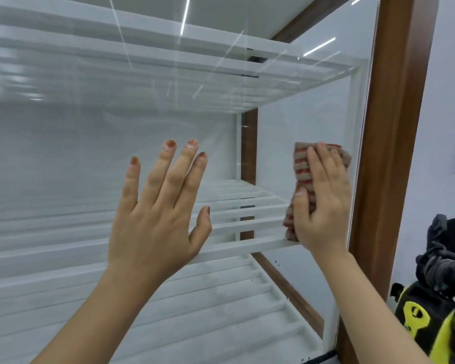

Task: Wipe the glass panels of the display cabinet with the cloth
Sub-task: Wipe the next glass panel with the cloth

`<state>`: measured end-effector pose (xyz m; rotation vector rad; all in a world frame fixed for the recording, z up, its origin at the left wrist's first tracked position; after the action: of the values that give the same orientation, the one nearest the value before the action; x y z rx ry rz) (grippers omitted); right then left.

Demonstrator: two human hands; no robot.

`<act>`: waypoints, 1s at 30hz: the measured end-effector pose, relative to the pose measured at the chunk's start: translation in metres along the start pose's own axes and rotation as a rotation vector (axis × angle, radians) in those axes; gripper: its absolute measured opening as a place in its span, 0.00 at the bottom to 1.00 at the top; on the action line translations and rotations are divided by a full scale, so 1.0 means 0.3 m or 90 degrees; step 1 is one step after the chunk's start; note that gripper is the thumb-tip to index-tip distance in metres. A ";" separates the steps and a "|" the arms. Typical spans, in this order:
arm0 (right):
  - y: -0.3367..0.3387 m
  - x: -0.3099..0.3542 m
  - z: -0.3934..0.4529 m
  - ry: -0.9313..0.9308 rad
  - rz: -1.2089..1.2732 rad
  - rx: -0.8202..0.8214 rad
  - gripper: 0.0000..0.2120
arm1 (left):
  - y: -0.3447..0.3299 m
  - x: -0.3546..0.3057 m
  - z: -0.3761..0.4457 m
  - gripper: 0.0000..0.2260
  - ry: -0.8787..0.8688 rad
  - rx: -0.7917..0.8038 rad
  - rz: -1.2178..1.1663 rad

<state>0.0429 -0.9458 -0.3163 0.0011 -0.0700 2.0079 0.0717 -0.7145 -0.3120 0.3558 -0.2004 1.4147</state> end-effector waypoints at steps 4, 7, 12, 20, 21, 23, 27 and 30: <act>0.026 -0.040 -0.061 -0.045 0.003 -0.032 0.22 | 0.001 -0.002 0.001 0.28 0.002 -0.005 0.005; 0.004 -0.001 -0.104 -0.085 0.015 -0.064 0.22 | 0.003 -0.003 0.001 0.28 0.005 -0.007 0.007; -0.036 0.055 -0.058 0.059 0.026 0.044 0.23 | 0.002 -0.004 0.000 0.28 0.004 -0.003 0.009; 0.021 -0.025 -0.091 -0.054 0.020 -0.035 0.20 | 0.008 0.003 0.000 0.27 -0.016 -0.001 -0.008; 0.028 -0.032 -0.118 -0.076 0.020 -0.050 0.20 | 0.010 0.005 -0.002 0.27 -0.023 0.000 -0.017; 0.036 -0.032 -0.170 -0.118 0.028 -0.078 0.19 | 0.015 0.017 -0.017 0.26 -0.038 0.008 -0.033; 0.020 0.073 -0.245 -0.141 0.094 -0.101 0.16 | 0.035 0.086 -0.123 0.26 -0.056 0.033 -0.041; -0.031 0.259 -0.269 -0.074 0.156 -0.076 0.15 | 0.066 0.189 -0.247 0.26 -0.026 0.056 -0.038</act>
<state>0.0207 -0.8675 -0.3939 0.0342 -0.2763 2.2437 0.0553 -0.6331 -0.3589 0.4596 -0.1596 1.3614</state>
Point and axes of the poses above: each hand's wrist, its own z-axis towards the middle knuckle, its own y-axis out of the back of the hand, x = y × z, the point moved 4 cm from there along z, towards the middle knuckle, and after that the axes turned 12 degrees about z, right-handed, at the moved point
